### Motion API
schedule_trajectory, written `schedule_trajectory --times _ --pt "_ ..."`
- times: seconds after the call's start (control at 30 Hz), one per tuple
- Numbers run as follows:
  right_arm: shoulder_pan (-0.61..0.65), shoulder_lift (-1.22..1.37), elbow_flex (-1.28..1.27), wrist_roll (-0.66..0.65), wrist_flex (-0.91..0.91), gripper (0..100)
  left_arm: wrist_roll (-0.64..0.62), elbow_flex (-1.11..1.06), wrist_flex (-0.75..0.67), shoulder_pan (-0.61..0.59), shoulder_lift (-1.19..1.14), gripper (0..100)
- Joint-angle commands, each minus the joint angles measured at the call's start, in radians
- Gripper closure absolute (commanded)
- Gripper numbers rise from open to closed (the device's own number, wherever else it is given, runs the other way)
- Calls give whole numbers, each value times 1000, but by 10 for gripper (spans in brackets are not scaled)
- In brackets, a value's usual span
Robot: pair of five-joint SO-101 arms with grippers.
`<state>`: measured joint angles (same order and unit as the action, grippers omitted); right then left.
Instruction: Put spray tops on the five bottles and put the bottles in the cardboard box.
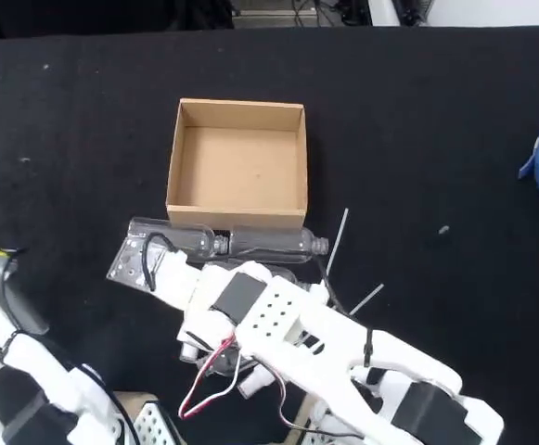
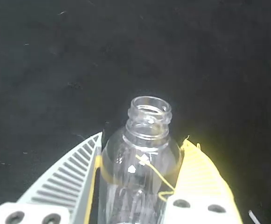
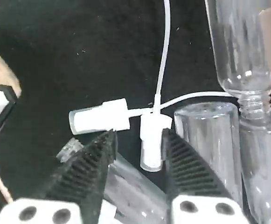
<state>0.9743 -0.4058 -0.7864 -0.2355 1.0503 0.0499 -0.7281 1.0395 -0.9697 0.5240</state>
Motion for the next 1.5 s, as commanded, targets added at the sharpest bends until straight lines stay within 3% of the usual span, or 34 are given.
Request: schedule_trajectory --times 0.0,0.3,0.53,0.73,1.33,1.47 --pt "57 -36 4 -83 2 788 -14 91 11 -81 0 971" --pt "80 68 13 -278 -23 769 -14 134 9 -153 -9 971" --pt "81 156 12 -385 -69 769 -14 240 49 -180 -163 971" --pt "103 203 35 -416 -97 768 -15 355 118 -200 -295 971" --pt "158 414 206 -539 -109 770 -15 360 123 -200 -298 971" --pt "158 417 183 -535 -178 847 -15 361 123 -200 -298 971"
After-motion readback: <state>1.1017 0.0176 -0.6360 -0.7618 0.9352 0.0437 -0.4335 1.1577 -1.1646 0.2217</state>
